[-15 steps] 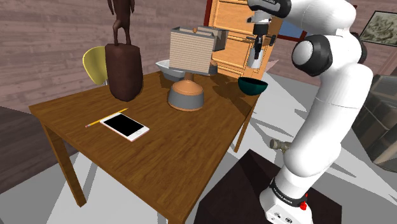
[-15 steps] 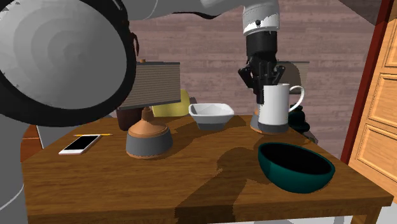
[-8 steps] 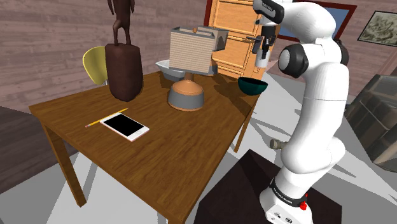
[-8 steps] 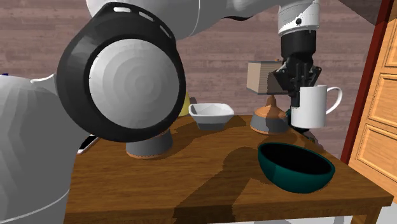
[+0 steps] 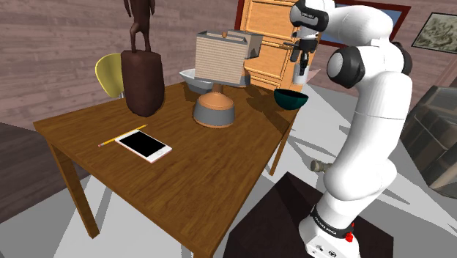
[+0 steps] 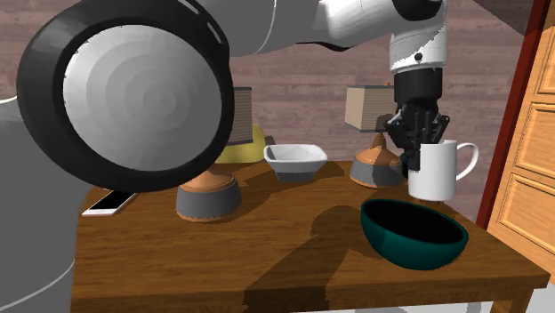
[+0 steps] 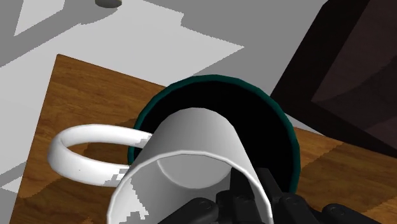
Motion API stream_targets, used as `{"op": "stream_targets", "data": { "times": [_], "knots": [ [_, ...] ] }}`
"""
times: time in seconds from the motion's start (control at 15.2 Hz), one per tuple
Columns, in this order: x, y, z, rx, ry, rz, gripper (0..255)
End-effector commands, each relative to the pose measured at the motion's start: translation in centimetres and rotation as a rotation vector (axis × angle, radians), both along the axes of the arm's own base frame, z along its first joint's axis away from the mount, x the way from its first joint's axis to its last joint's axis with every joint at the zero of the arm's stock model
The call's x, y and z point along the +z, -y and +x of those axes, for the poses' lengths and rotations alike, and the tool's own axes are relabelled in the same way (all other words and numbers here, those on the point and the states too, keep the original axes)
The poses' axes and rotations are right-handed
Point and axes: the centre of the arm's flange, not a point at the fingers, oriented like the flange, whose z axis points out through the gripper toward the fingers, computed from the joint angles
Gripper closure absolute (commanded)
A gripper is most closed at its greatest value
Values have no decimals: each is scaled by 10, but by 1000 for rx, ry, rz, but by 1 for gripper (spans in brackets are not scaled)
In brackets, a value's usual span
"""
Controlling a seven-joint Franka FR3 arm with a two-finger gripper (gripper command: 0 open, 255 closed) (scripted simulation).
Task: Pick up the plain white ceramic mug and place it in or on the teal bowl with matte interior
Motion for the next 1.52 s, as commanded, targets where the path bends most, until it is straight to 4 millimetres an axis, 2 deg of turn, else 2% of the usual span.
{"op": "stream_targets", "data": {
  "times": [0.0, 0.53, 0.99, 1.06, 1.39, 1.45],
  "knots": [
    [-10, 0, 0, 0, 0, 0, 255],
    [-52, 0, 0, 0, 0, 0, 255],
    [-52, 0, 0, 0, 0, 0, 255],
    [-52, 0, 0, 0, 0, 0, 0],
    [-52, 0, 0, 0, 0, 0, 0],
    [-39, -2, 2, 0, 0, 0, 0]
  ]
}}
